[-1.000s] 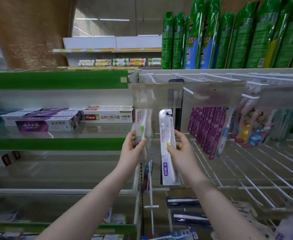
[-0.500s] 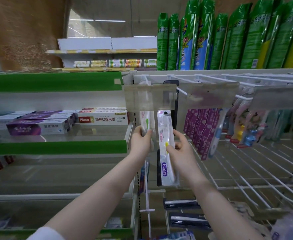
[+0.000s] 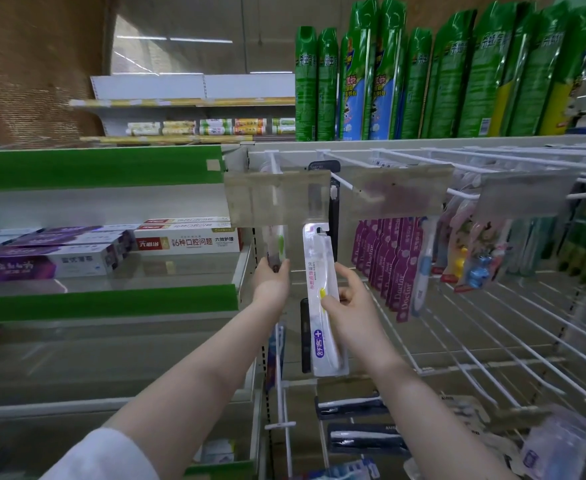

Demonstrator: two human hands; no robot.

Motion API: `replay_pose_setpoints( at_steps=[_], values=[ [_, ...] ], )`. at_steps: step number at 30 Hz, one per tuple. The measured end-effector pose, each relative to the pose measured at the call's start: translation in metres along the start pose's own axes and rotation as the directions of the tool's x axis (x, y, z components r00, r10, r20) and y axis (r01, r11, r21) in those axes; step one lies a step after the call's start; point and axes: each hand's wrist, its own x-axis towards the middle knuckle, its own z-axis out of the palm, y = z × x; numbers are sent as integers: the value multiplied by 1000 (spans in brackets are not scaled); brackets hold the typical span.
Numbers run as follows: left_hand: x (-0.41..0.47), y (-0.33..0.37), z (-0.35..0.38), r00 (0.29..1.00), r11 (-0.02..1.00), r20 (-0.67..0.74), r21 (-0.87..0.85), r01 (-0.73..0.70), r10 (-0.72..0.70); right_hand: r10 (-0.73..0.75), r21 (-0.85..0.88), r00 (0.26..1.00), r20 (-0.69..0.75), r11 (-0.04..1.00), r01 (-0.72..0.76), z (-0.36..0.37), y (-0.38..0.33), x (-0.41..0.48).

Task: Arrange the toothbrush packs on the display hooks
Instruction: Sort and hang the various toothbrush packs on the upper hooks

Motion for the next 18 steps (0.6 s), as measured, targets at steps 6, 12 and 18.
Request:
replay_pose_setpoints(
  at_steps=[6, 12, 18],
  values=[
    [-13, -8, -1, 997, 999, 62, -26, 46, -45, 13, 2, 1000, -4, 1000, -13, 3, 2, -3],
    [-33, -23, -2, 976, 967, 212, -236, 93, -43, 22, 16, 1000, -7, 1000, -22, 6, 4, -10],
    [-61, -37, -10, 946, 913, 324, -386, 130, 2, 6, 39, 1000, -25, 999, -5, 13, 11, -18]
  ],
)
